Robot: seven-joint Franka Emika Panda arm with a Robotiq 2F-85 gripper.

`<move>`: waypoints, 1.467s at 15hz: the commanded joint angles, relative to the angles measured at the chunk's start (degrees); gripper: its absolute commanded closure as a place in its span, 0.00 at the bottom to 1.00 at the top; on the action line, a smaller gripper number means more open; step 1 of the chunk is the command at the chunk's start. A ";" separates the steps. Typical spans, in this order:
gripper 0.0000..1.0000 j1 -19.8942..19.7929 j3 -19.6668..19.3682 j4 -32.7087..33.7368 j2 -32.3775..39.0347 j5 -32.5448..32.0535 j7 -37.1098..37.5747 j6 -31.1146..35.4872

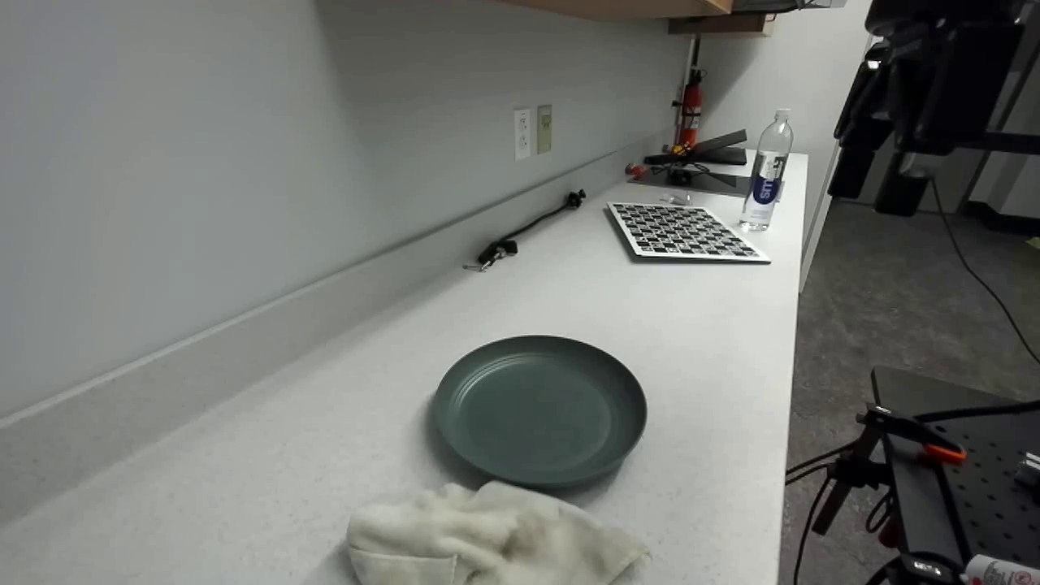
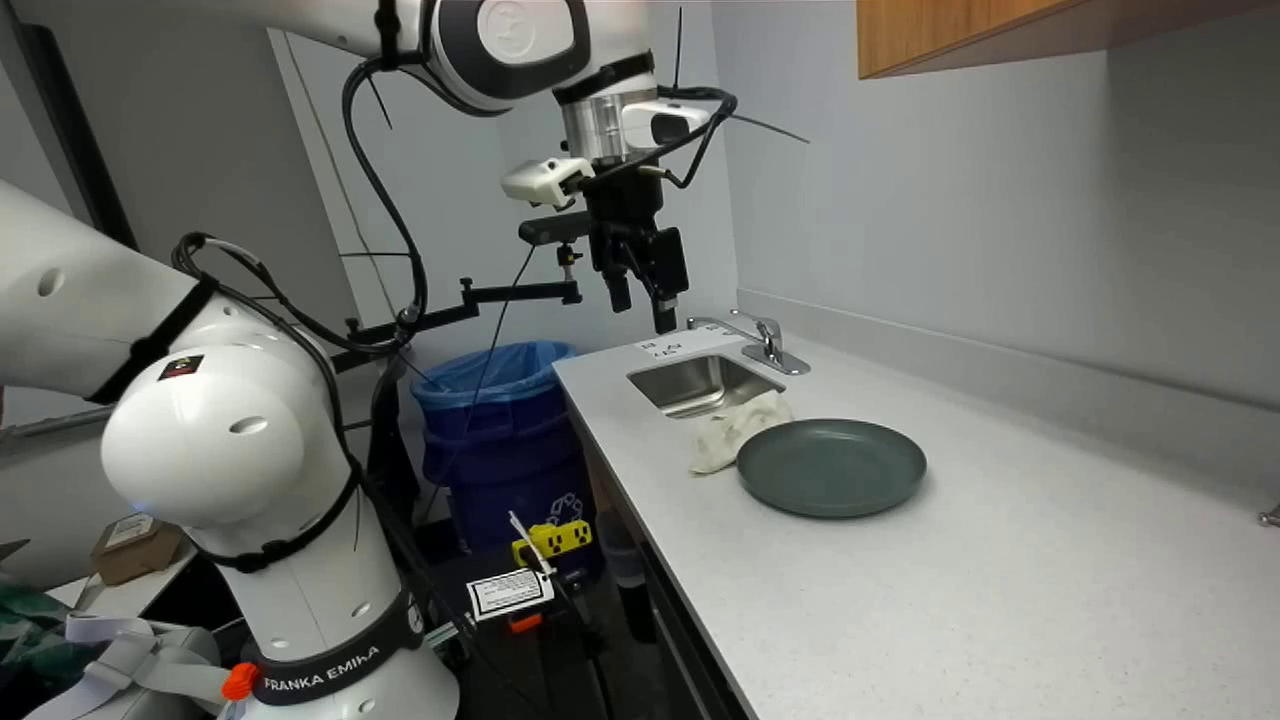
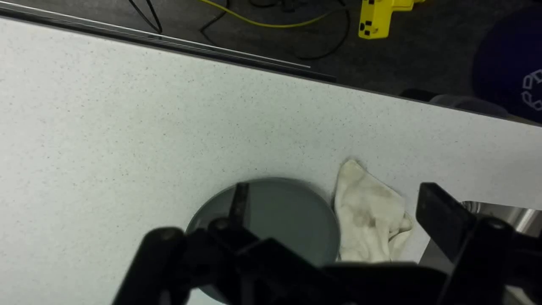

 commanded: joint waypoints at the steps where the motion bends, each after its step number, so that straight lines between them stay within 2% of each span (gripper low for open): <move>1: 0.00 -0.52 0.46 0.13 0.02 0.32 -0.26 -0.19; 17: 0.00 -0.52 0.48 0.13 0.04 0.32 -0.26 -0.19; 20: 0.00 -0.60 0.53 0.76 0.48 -0.32 -0.50 -2.54; 21: 0.00 -1.81 -1.07 11.46 8.53 -1.89 -1.67 -5.72; 22: 0.00 -1.94 -1.13 12.45 9.27 -2.38 -1.74 -6.31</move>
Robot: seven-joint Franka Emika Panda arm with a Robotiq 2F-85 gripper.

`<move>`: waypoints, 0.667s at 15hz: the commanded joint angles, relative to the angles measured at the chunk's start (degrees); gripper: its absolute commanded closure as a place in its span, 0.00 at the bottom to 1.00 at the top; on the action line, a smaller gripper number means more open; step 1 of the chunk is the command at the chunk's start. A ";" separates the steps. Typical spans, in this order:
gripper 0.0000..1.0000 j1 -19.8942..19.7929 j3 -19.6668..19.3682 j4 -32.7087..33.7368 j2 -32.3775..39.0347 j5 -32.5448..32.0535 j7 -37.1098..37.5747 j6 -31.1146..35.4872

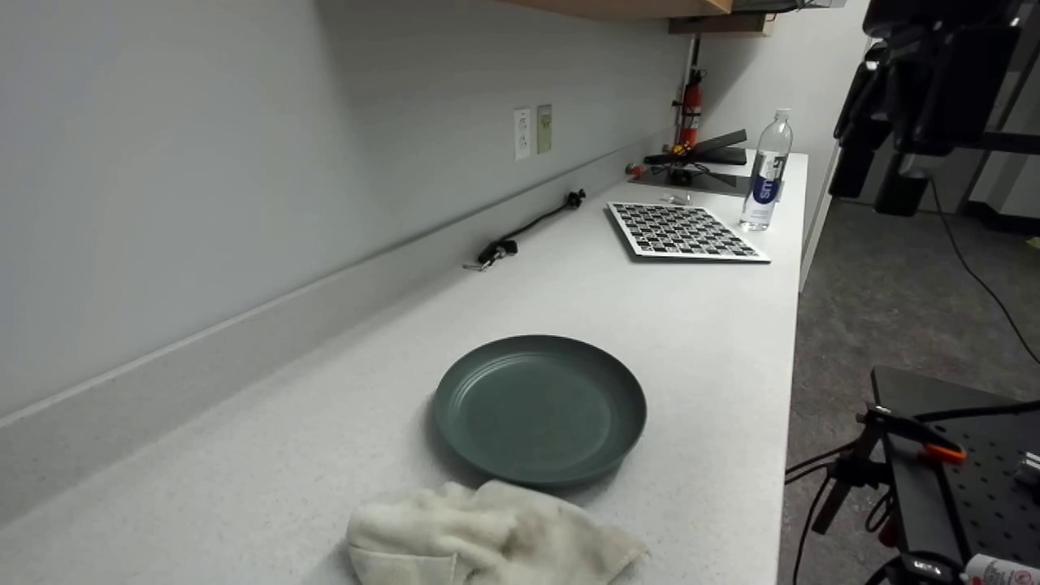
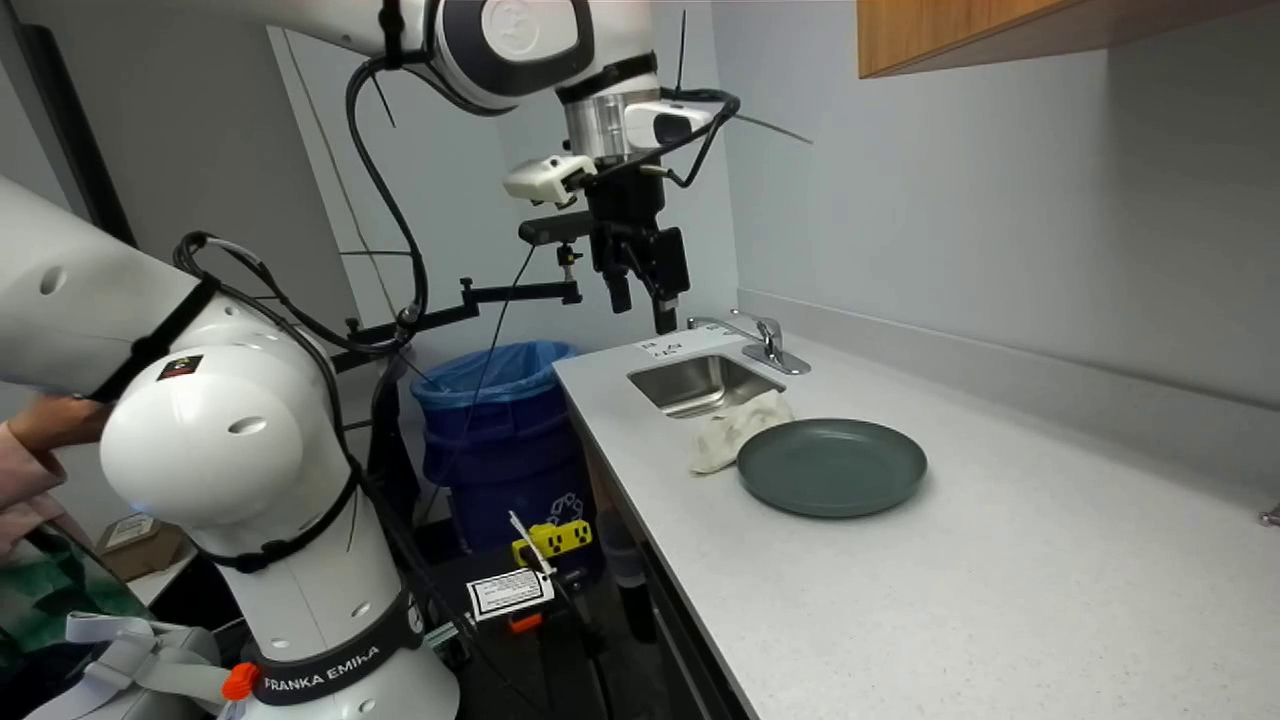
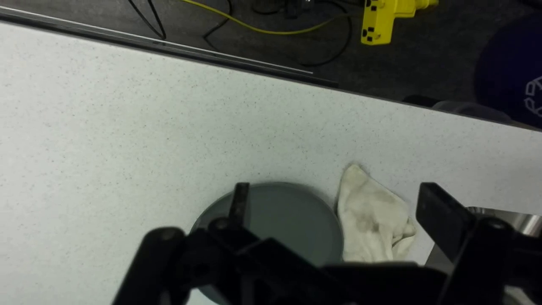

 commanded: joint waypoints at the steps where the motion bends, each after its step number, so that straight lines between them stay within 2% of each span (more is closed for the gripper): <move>1: 0.00 -1.87 -1.35 14.12 9.89 -1.91 -2.00 -6.66; 4: 0.00 -3.17 -1.49 24.11 16.34 -3.01 -1.27 -12.44; 5: 0.00 -2.86 -0.75 16.08 10.03 -1.63 -0.83 -7.57; 7: 0.00 -3.49 -0.80 20.76 13.80 -2.08 -0.79 -9.76; 10: 0.00 -3.61 -0.76 22.48 15.99 -2.14 -0.77 -10.10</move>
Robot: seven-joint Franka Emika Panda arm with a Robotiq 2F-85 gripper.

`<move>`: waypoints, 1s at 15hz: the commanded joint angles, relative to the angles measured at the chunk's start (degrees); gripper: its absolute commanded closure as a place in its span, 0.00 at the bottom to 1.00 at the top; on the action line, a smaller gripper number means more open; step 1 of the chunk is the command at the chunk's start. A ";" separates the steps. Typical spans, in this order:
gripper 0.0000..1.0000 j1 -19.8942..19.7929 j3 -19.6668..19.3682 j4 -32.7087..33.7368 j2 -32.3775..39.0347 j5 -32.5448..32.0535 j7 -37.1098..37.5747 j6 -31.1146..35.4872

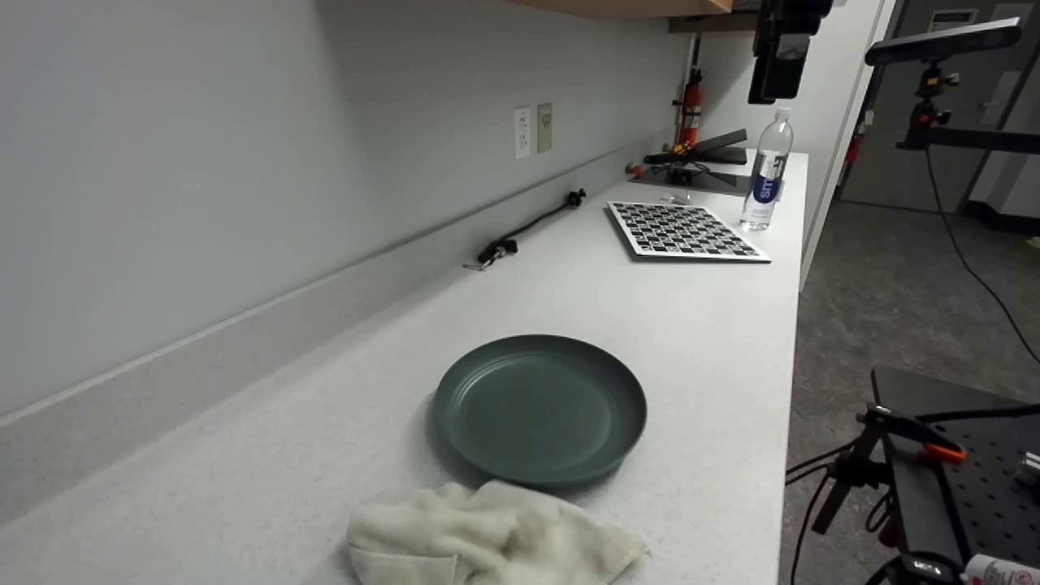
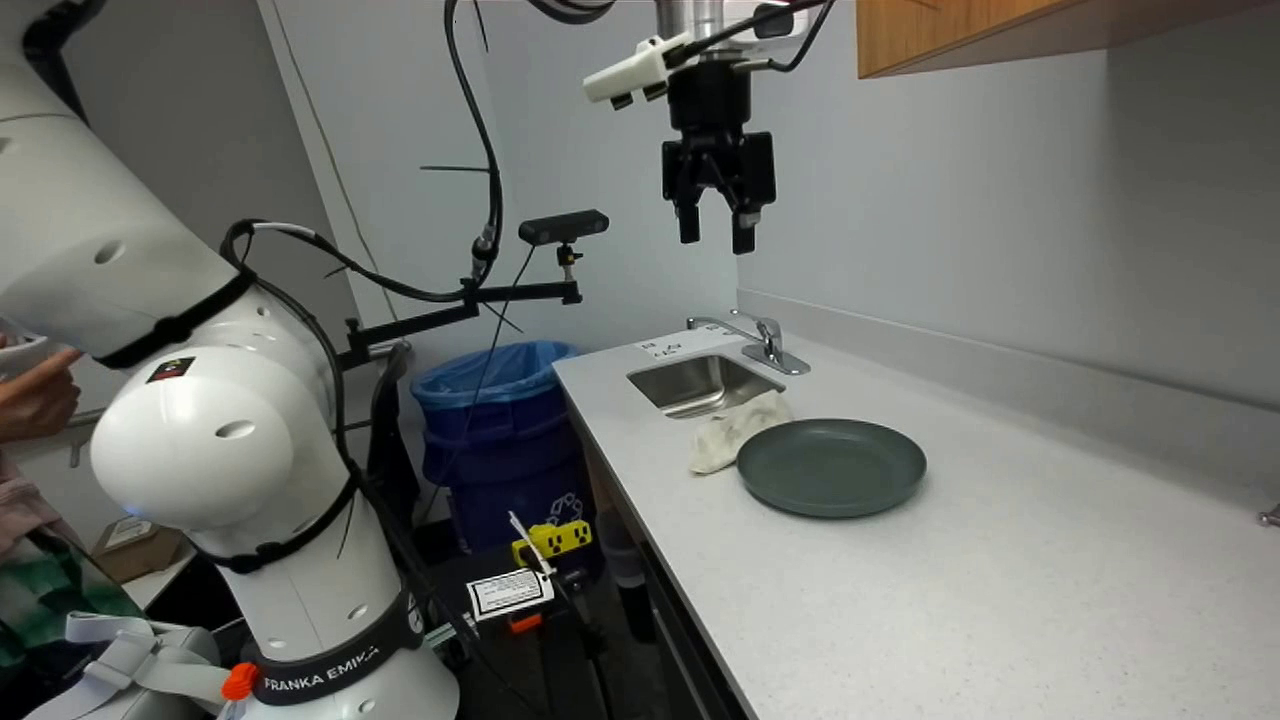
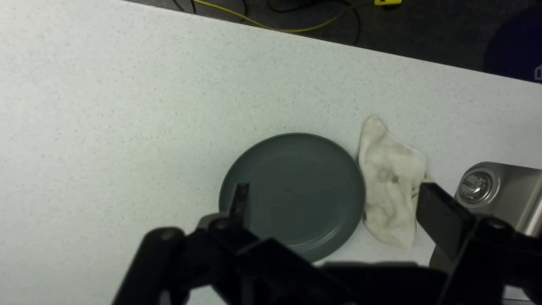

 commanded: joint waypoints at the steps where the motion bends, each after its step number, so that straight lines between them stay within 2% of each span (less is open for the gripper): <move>1: 0.00 -0.91 0.78 0.13 0.15 0.30 -0.25 -0.11; 3: 0.00 -0.91 0.78 0.17 0.14 0.30 -0.25 -0.11; 8: 0.00 1.22 3.38 1.71 6.80 1.30 -1.57 0.22; 15: 0.00 4.64 9.04 6.54 20.53 1.90 -6.00 7.76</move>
